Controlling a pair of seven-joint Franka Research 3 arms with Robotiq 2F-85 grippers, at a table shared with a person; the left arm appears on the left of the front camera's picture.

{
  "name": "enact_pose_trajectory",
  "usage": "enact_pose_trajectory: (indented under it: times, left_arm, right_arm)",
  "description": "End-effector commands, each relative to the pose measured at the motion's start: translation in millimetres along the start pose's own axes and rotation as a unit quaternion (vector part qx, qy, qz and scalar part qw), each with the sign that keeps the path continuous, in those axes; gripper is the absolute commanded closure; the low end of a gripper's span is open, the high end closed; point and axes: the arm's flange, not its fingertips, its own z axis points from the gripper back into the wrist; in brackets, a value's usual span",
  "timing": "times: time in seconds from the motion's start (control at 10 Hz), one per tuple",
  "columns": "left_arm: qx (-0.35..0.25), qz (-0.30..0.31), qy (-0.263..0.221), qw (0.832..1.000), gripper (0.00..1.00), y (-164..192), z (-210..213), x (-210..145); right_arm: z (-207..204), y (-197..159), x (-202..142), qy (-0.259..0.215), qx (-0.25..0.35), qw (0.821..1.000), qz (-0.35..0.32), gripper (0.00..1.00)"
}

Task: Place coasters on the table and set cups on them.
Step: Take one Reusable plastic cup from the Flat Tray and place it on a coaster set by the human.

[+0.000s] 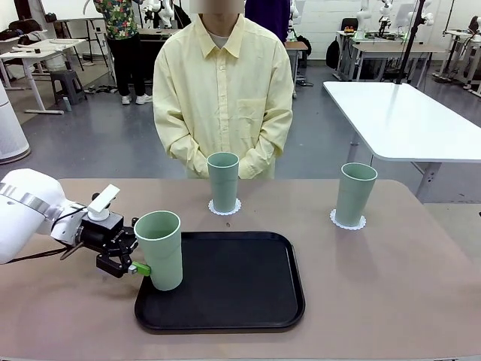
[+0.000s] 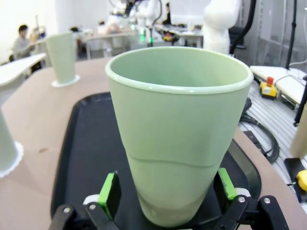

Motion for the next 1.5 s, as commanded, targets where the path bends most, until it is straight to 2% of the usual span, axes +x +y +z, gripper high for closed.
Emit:
enact_pose_trajectory:
  times: [0.0,0.3,0.5,0.6,0.7,0.8,0.9,1.0,1.2,1.4]
  left_arm:
    - [0.008,-0.016,0.008,1.0,0.0,5.0,-14.4,-7.8]
    - [0.0,-0.011,0.018,1.0,0.0,4.4,-25.8,-15.3]
    - [-0.006,-0.035,0.007,0.999,0.0,1.1,-30.9,-14.0]
    - [-0.012,-0.043,0.005,0.999,0.6,-0.1,-31.3,-12.9]
    - [-0.012,-0.044,0.006,0.999,0.6,0.1,-30.7,-12.2]
    - [-0.012,-0.043,0.005,0.999,1.0,-0.3,-31.1,-12.9]
    - [-0.013,-0.042,0.006,0.999,0.65,0.3,-30.7,-12.0]
    - [-0.013,-0.041,0.006,0.999,1.0,-0.6,-30.0,-12.2]
    - [-0.004,-0.008,-0.004,1.0,1.0,-10.9,-21.8,7.2]
    - [0.038,0.016,-0.005,0.999,1.0,-34.9,13.2,70.2]
  right_arm:
    - [-0.3,0.0,-1.6,-0.002,0.006,1.0,-0.002,0.0]
    - [-0.3,0.0,-1.6,-0.002,0.006,1.0,-0.002,0.0]
    - [-0.3,0.0,-1.6,-0.002,0.006,1.0,-0.002,0.0]
    - [-0.3,0.0,-1.6,-0.002,0.006,1.0,-0.002,0.0]
    - [-0.3,0.0,-1.6,-0.002,0.006,1.0,-0.002,0.0]
    - [-0.3,0.0,-1.6,-0.002,0.006,1.0,-0.002,0.0]
    - [-0.3,0.0,-1.6,-0.002,0.006,1.0,-0.002,0.0]
    - [-0.3,0.0,-1.6,-0.002,0.006,1.0,-0.002,0.0]
    - [-0.3,0.0,-1.6,-0.002,0.006,1.0,-0.002,0.0]
    - [-0.3,0.0,-1.6,-0.002,0.006,1.0,-0.002,0.0]
